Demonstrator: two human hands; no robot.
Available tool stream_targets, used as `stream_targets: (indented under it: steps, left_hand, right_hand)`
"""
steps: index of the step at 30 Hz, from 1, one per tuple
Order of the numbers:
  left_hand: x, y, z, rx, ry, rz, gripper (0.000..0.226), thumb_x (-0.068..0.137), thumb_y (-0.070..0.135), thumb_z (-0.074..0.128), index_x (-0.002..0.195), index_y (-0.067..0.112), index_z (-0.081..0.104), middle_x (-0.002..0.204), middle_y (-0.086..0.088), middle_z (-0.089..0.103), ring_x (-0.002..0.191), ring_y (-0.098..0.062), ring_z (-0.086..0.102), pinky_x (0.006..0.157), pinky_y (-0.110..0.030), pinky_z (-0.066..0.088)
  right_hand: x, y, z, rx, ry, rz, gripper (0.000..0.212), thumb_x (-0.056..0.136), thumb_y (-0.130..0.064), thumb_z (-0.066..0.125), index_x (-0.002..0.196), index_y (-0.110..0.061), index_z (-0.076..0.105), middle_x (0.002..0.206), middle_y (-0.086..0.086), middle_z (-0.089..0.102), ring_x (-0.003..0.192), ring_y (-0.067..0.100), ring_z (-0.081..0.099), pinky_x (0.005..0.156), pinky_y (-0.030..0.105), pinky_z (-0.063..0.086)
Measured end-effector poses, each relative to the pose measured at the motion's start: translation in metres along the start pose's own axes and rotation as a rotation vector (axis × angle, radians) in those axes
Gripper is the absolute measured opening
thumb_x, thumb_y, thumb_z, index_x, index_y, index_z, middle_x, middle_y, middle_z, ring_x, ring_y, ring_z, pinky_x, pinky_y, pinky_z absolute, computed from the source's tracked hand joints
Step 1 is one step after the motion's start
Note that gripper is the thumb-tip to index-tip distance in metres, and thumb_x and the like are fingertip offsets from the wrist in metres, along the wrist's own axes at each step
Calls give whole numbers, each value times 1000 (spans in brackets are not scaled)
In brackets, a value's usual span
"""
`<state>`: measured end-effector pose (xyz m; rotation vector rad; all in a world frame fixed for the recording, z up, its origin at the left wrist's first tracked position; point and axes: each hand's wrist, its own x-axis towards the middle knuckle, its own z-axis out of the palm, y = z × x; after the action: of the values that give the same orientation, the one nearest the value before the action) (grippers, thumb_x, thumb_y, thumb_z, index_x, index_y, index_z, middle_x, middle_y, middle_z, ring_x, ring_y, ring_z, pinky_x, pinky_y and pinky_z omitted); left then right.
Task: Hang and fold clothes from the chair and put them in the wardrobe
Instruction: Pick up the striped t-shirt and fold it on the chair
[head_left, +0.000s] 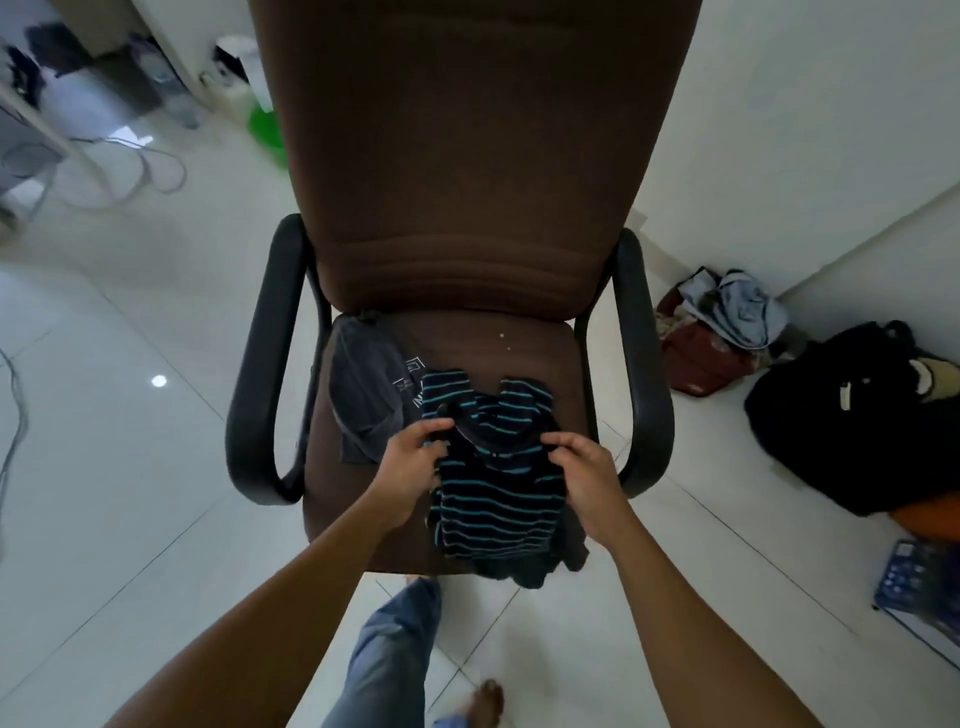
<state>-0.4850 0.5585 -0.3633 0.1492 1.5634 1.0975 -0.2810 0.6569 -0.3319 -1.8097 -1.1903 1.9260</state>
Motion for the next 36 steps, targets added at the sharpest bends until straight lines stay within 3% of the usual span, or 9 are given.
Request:
stream_targets:
  steps: [3,8,13,18,22,24,27,32,36]
  left_hand:
    - [68,4,-12,269,-24,138,42,90,-10,62,122,17,61,112,-10,72,99,-20,72,91,-43,58]
    - [168,-3,-29,620,-13,236,54,82,5,71,132,22,58,122,2,66,113,-15,64,100,-40,53]
    - [223,-12,-34,731,-58,222,53,86,2,67,133,25,57,128,2,61,115,-14,61,93,-21,50]
    - [247,-20,-38,743,-57,214,65,83,2,66,141,28,50,137,-1,58,125,-17,57,105,-39,49]
    - [244,-18,-30,718,78,252,85,82,6,73,153,24,31,149,-5,43,133,-20,47,112,-36,42]
    - [233,-20,-26,677,133,259,88,81,10,77,154,24,29,151,-4,36,130,-22,49,108,-37,47]
    - [203,-31,-25,632,185,283,80,82,15,78,150,21,36,145,-1,38,115,-16,57,96,-31,54]
    - [148,-66,-25,601,268,109,45,85,26,75,125,17,57,107,2,61,87,-13,61,84,-30,55]
    - [112,-100,-24,590,243,-101,28,92,34,67,111,14,65,95,6,68,83,-5,63,80,-26,56]
  right_hand:
    - [65,-18,4,-208,5,-108,35,93,6,55,117,-18,65,106,4,69,82,10,72,68,21,58]
    - [178,-2,13,-517,7,-246,42,94,0,58,121,-32,64,128,-4,60,119,14,59,105,39,50]
    - [236,18,22,-496,107,-195,53,93,2,57,108,-49,54,123,-3,62,115,14,60,104,41,50]
    - [263,26,27,-404,175,-148,60,93,2,59,138,-34,41,118,-5,61,107,7,61,97,28,50]
    - [265,30,33,-443,264,-216,66,91,-4,65,144,-32,37,120,-5,55,91,7,64,83,21,53]
    - [253,36,34,-402,329,-241,66,90,-5,68,144,-28,38,125,-4,52,90,6,65,81,15,52]
    - [223,55,30,-348,395,-250,60,90,-13,69,142,-25,41,124,-3,54,93,6,65,84,14,50]
    - [174,106,20,-412,225,-28,44,92,-32,68,132,-27,51,113,-7,63,100,9,64,94,37,54]
    - [148,124,11,-379,143,104,38,93,-33,67,128,-21,55,111,-3,66,105,17,64,85,28,52]
